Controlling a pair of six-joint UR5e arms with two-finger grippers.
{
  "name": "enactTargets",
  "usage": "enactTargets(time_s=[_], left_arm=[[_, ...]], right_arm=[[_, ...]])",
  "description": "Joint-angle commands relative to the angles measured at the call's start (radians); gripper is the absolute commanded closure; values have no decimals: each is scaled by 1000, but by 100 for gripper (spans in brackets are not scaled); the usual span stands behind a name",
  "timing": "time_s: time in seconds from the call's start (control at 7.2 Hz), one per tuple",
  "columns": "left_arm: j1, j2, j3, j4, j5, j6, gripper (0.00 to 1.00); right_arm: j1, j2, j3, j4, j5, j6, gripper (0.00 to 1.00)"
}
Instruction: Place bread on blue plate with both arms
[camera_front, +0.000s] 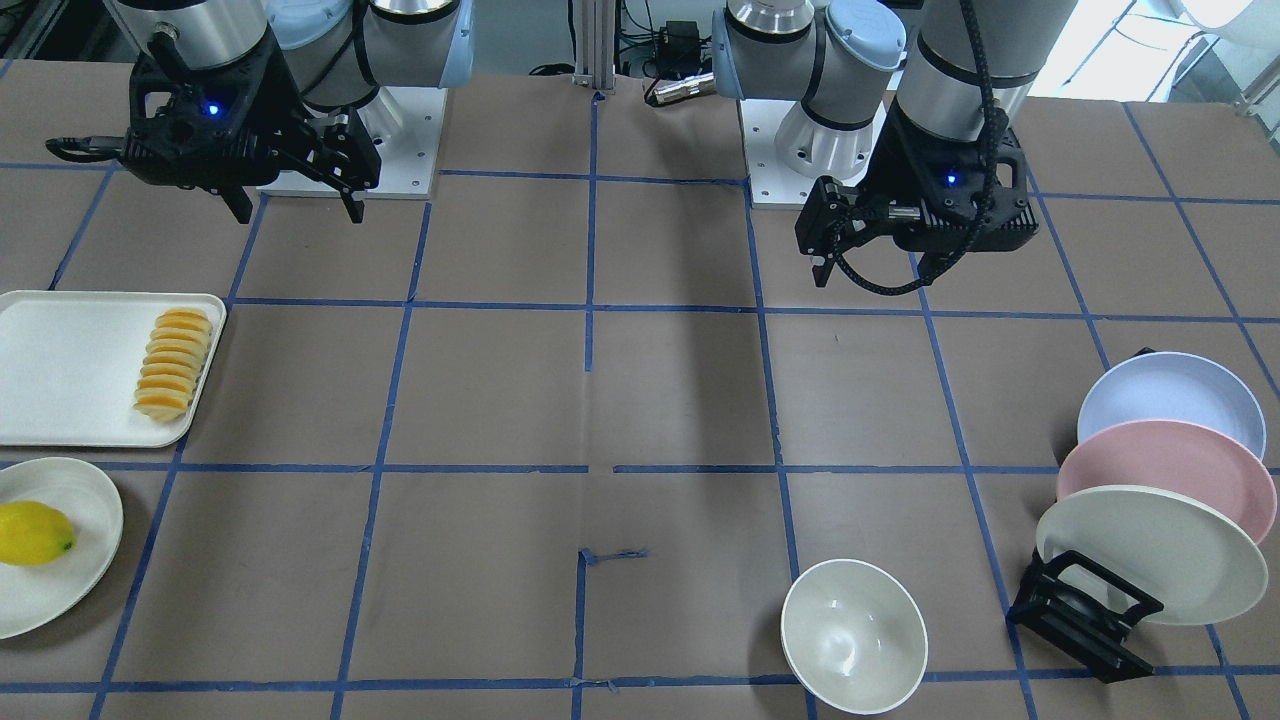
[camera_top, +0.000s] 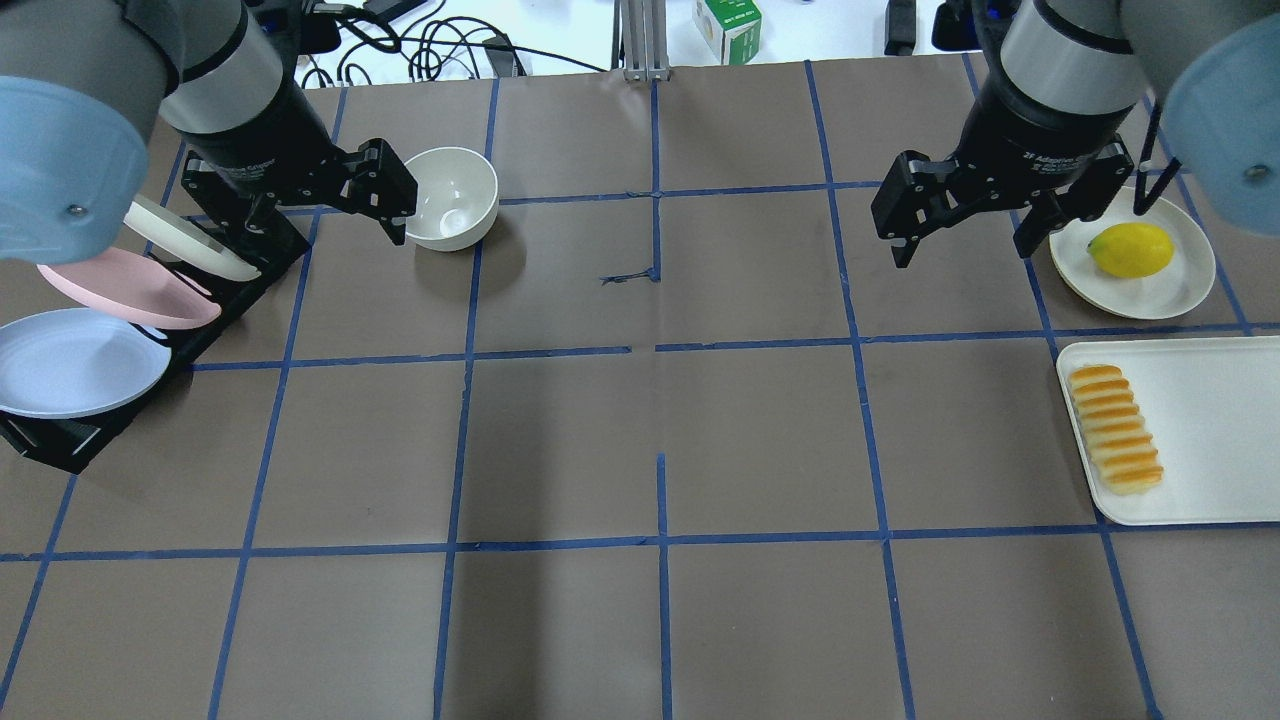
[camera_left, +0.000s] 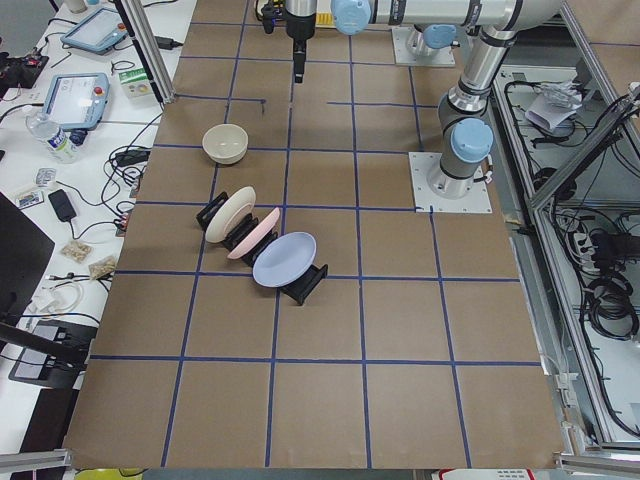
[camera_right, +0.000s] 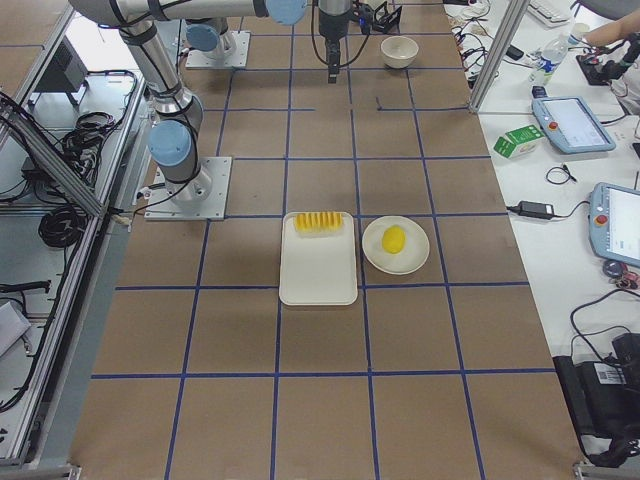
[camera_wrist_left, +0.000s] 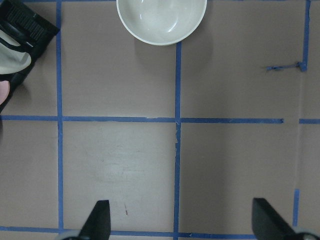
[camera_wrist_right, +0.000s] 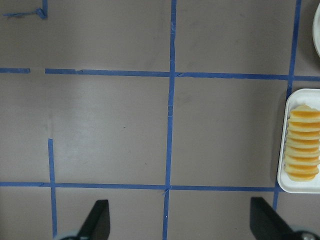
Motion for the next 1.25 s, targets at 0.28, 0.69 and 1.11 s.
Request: enactTargets(time_s=[0.28,0.69,1.11], left_arm=[[3,-7,28,-64,3,2,0],[219,-11,28,-72,18,211,0],[662,-40,28,-64,26,379,0]], right_arm=[[0,2,3,-6,1,0,0],[-8,8,6,-13,1,0,0],[-105,8,38,-15,0,-21,0]])
